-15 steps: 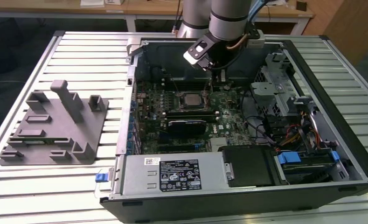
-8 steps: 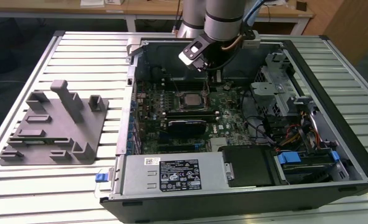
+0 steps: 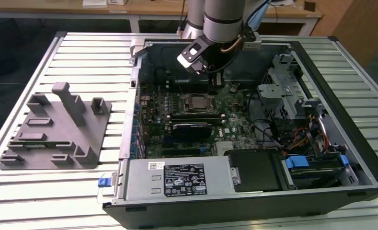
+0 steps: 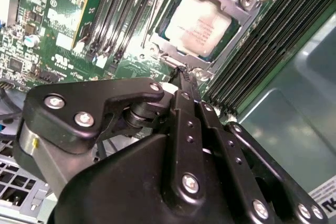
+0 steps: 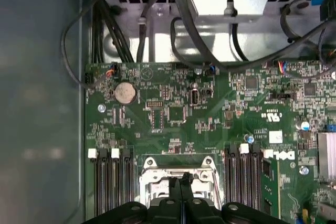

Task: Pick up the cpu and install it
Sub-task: 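Close the cpu cover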

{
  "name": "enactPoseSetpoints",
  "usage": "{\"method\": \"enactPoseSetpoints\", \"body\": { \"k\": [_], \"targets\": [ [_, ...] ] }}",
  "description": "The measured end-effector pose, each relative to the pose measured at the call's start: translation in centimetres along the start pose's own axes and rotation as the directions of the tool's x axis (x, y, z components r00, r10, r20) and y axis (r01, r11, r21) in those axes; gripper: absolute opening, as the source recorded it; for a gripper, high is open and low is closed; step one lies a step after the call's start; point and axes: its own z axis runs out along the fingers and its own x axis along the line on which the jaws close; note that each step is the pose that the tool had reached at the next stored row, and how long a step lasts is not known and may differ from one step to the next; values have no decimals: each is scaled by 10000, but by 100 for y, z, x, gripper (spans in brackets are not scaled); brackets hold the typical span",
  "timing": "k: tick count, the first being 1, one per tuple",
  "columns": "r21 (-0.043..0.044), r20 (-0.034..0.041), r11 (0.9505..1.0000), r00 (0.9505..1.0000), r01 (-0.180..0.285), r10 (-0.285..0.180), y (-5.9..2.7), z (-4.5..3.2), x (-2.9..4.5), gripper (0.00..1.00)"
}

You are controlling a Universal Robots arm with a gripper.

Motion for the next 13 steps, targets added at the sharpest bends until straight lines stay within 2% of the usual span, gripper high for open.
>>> {"method": "enactPoseSetpoints", "body": {
  "k": [6, 8, 9, 13],
  "targets": [
    [-1, -1, 10000, 10000, 0, 0, -2, 1, 0, 11],
    [24, -5, 10000, 10000, 0, 0, -2, 5, 1, 11],
    [64, 0, 10000, 10000, 0, 0, -2, 9, 1, 11],
    [313, 37, 9995, 10000, 1, -3, -3, 29, -2, 11]
  ]
}}
